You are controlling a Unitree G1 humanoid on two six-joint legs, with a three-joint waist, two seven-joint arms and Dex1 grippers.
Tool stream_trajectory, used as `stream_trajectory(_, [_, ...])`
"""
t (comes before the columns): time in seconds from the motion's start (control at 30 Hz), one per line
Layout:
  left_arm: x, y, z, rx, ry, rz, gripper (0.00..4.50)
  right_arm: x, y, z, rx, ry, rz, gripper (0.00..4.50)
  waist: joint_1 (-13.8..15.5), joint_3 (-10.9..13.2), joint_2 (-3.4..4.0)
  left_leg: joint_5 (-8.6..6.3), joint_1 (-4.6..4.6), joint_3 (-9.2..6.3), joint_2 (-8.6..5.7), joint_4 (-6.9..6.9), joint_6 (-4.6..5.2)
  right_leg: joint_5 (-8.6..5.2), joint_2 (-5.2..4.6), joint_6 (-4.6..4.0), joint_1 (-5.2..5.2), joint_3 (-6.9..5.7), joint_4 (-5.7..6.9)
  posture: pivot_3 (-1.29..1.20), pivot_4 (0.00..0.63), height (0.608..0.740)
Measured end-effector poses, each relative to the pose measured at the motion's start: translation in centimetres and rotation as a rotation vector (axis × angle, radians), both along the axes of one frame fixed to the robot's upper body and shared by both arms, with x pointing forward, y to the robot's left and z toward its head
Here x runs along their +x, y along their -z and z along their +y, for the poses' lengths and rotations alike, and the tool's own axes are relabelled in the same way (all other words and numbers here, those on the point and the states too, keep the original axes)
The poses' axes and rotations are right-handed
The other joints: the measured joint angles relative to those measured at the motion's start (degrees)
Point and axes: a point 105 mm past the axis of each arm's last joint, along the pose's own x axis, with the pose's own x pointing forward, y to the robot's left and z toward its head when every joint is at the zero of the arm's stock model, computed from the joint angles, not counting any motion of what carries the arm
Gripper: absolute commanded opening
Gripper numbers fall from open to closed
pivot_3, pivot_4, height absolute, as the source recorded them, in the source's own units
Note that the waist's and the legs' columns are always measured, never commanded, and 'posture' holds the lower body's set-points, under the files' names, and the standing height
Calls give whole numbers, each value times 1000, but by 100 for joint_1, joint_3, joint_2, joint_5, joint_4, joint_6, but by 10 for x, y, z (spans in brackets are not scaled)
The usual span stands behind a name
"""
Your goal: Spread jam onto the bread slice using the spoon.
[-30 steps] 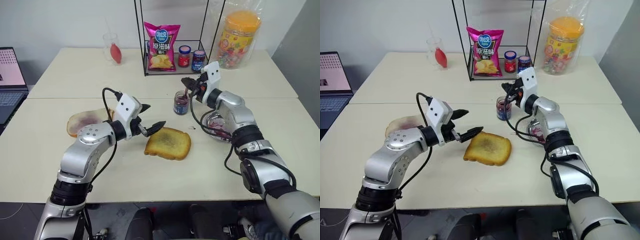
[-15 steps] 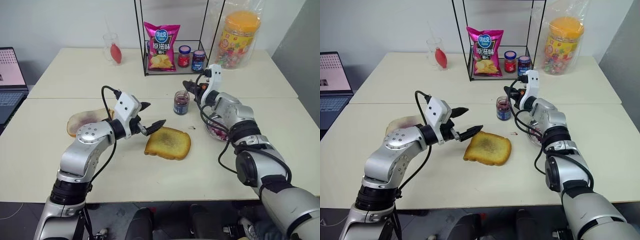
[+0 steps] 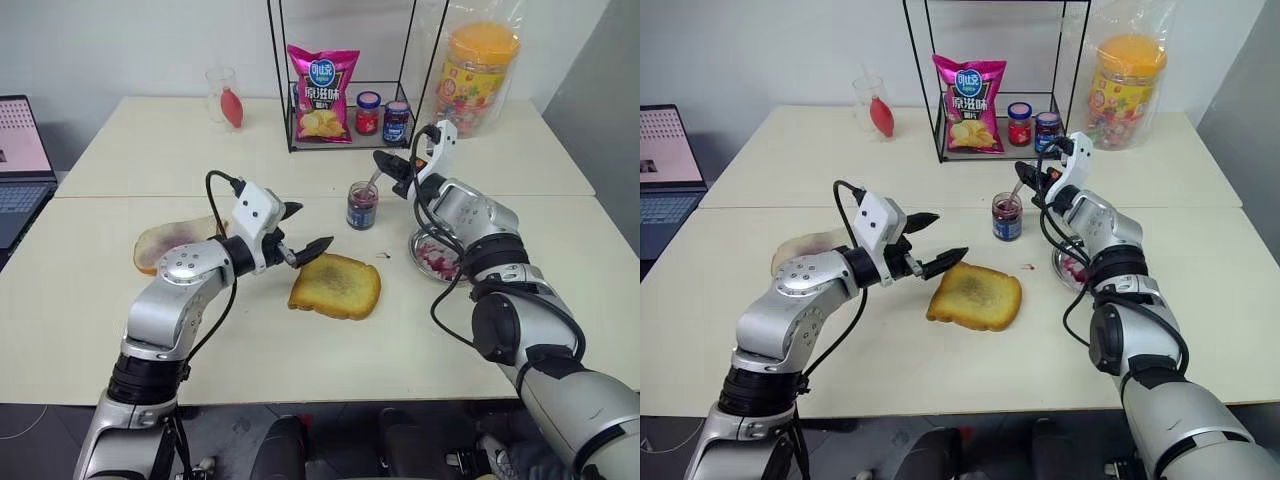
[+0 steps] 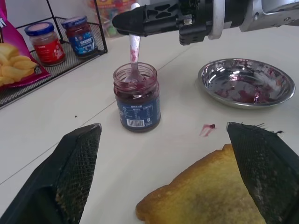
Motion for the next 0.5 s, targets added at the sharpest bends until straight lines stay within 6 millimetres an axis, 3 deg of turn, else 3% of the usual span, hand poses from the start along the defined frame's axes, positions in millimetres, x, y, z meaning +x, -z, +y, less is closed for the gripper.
stream_trajectory(0.5, [5,1,3,0,-27,-6,4500,0,-1,-8,122,17,72,91,-1,0,0,1,1,0,0,2,0,0,1,0,-1,0,5,0,150,740])
